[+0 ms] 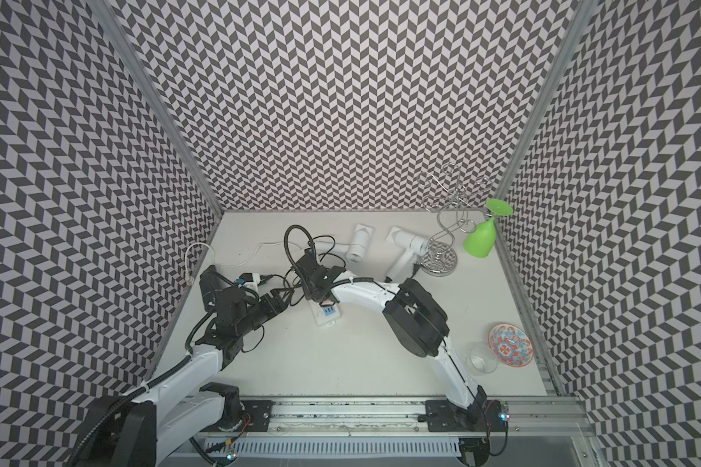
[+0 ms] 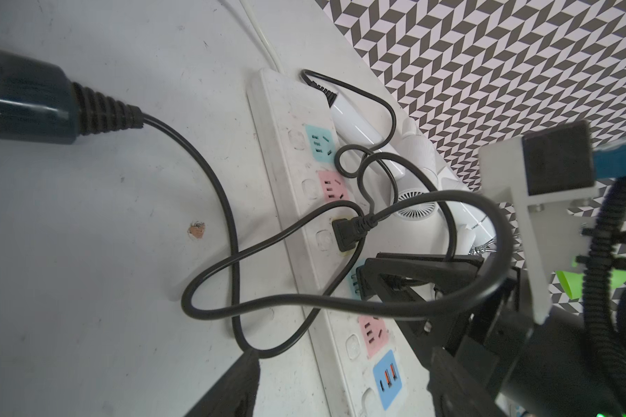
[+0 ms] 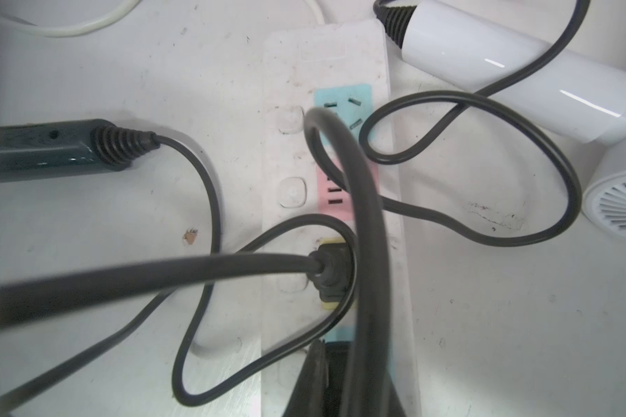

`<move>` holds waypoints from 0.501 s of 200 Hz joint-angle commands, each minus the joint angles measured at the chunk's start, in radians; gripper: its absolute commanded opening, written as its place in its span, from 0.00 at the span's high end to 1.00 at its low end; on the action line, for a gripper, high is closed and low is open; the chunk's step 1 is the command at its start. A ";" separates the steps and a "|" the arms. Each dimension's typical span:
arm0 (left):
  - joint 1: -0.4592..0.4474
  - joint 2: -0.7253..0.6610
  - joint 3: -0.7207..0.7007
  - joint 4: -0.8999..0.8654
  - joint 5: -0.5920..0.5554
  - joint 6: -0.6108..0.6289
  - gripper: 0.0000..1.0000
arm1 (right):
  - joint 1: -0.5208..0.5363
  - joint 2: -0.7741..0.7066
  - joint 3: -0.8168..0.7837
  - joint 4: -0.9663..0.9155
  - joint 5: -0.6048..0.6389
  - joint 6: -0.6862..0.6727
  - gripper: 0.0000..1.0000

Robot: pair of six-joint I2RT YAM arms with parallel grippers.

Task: Charge the blow dryers
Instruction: Insert the plug into the socket.

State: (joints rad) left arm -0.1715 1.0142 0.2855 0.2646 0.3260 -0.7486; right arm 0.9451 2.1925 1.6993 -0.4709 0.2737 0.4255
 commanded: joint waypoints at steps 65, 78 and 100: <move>0.047 -0.059 -0.029 -0.038 -0.005 0.028 0.24 | -0.010 0.133 -0.081 -0.125 -0.154 -0.033 1.00; 0.049 -0.067 -0.031 -0.041 -0.007 0.028 0.24 | -0.014 0.136 -0.092 -0.128 -0.159 -0.033 1.00; 0.051 -0.068 -0.032 -0.039 -0.004 0.028 0.24 | -0.034 0.111 -0.147 -0.098 -0.184 -0.033 1.00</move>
State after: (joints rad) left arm -0.1284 0.9581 0.2661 0.2394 0.3267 -0.7330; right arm 0.9249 2.2002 1.6711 -0.4236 0.2070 0.3988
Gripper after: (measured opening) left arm 0.757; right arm 0.144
